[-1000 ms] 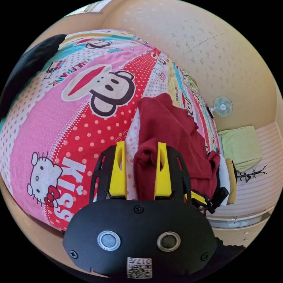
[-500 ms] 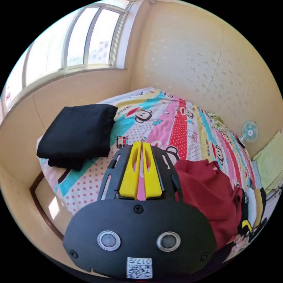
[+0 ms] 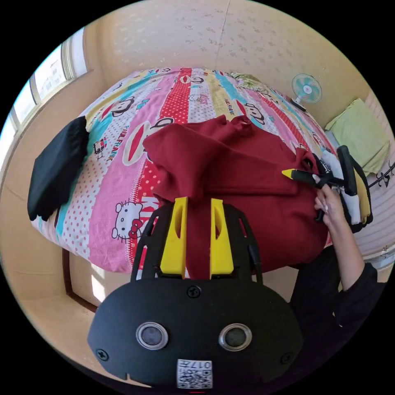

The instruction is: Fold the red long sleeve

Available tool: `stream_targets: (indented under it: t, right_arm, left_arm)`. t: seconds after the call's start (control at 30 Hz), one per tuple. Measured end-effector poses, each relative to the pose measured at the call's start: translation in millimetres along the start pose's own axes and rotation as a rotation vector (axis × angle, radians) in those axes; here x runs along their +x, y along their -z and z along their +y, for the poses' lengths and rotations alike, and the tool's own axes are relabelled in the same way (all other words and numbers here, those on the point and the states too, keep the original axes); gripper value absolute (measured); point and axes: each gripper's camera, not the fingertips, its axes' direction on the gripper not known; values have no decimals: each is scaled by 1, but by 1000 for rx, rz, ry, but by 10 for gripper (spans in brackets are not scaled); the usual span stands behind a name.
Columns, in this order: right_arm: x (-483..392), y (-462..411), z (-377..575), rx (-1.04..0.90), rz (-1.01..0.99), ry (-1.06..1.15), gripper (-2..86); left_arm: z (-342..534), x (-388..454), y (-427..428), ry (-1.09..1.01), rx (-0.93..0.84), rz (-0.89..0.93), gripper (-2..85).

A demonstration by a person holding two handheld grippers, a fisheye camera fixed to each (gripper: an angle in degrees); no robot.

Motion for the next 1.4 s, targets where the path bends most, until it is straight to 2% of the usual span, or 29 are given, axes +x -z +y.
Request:
stream_targets:
  t: [0.07,0.13,0.17,0.23,0.33,0.4,0.47,0.57,0.67,0.73,0.83,0.97,1.03,1.1,1.17,1.23,1.3,1.37,1.4]
  right_arm:
    - [-16,-5,-42,-132,-21,29,38]
    - [-55,35,-56,-8,-18,189,26]
    - [-78,64,-63,61,48,242,23]
    - [-96,100,-69,157,135,249,21]
    - [-81,122,-85,224,339,201,27]
    - [-47,106,-104,163,444,130,37]
    - [5,84,-120,-59,370,-7,69]
    - [9,116,-85,79,219,35,82]
    - [3,142,-40,77,265,0,108]
    - [-2,155,-6,77,303,-9,116]
    - [-11,160,49,14,355,-3,125]
    - [-20,132,98,-108,507,107,124]
    - [-10,117,99,-175,556,110,101]
    - [-10,125,89,-200,505,110,63]
    - [-35,179,79,-73,477,163,48]
    - [-48,240,76,80,433,172,44]
    - [-43,310,81,260,405,112,43]
    - [-7,390,99,442,469,-81,46]
    - [7,406,105,466,504,-148,47]
  left_arm:
    - [8,3,0,-37,-127,114,73]
    - [12,8,-3,-89,-198,241,71]
    - [14,11,-6,-108,-193,265,66]
    - [14,14,-17,-101,-175,224,56]
    - [9,21,-65,-87,-292,179,57]
    - [11,16,-68,-56,-243,194,56]
    - [16,-1,-69,28,-203,286,53]
    - [32,-24,-68,146,-106,411,38]
    - [49,-38,-62,241,-26,427,9]
    - [51,-40,-61,268,-41,423,2]
    - [29,-21,-65,186,-230,407,-3]
    - [-17,46,-78,-149,-512,272,-5]
    - [-34,74,-98,-286,-619,193,-5]
    - [-49,87,-125,-326,-757,148,-5]
    - [-67,83,-150,-281,-897,200,-6]
    - [-71,75,-159,-261,-929,263,-6]
    - [-69,64,-162,-247,-904,338,-6]
    - [-61,44,-166,-156,-837,448,-6]
    - [-57,39,-166,-127,-816,473,-6]
